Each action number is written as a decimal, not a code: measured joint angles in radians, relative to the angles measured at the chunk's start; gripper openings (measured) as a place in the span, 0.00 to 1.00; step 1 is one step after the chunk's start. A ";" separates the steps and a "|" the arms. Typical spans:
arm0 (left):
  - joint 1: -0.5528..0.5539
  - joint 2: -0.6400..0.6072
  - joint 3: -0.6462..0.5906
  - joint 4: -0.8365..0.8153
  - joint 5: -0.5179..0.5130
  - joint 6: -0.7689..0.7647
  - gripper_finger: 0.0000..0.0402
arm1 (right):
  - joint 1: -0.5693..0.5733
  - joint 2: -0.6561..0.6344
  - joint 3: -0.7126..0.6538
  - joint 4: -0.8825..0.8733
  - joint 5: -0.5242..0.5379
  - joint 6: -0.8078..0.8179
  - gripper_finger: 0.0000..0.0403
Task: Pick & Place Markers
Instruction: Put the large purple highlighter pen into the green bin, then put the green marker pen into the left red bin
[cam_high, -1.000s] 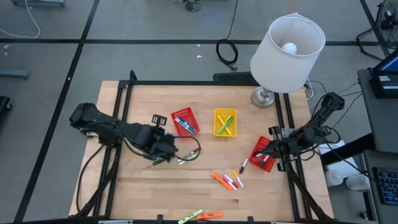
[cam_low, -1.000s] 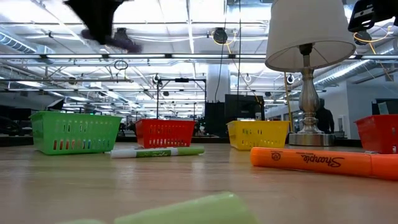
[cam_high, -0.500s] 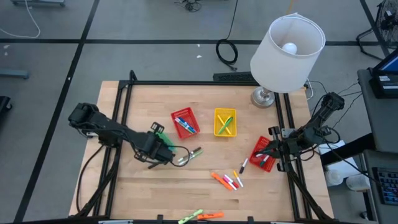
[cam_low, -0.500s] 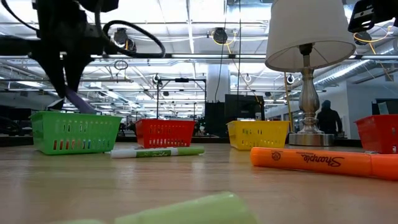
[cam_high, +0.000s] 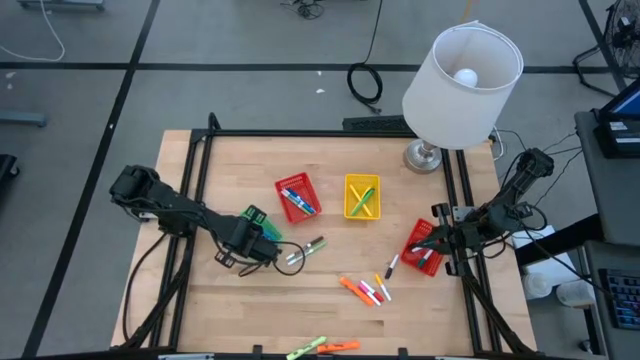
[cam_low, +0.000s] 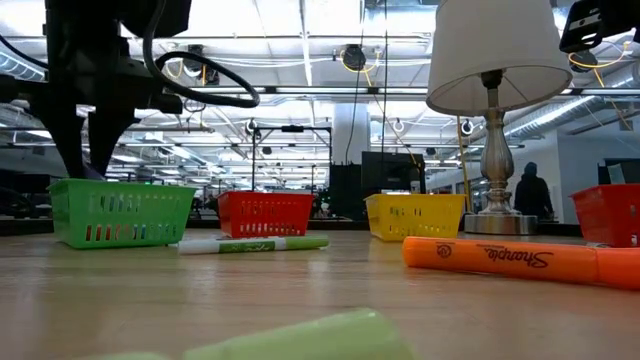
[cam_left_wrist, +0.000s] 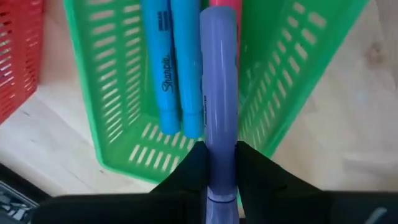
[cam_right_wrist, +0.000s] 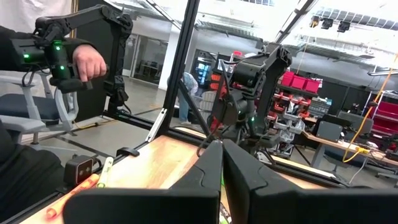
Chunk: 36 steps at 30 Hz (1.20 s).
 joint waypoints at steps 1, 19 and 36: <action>-0.001 0.000 0.000 0.002 0.001 -0.011 0.15 | 0.000 0.000 0.000 0.000 0.000 0.000 0.00; -0.002 -0.094 0.144 0.002 -0.029 -0.110 0.25 | 0.000 0.000 0.000 -0.006 0.000 -0.001 0.00; 0.006 -0.800 -0.206 0.707 -0.087 -0.263 0.01 | 0.000 0.055 0.000 -0.004 0.078 0.006 0.00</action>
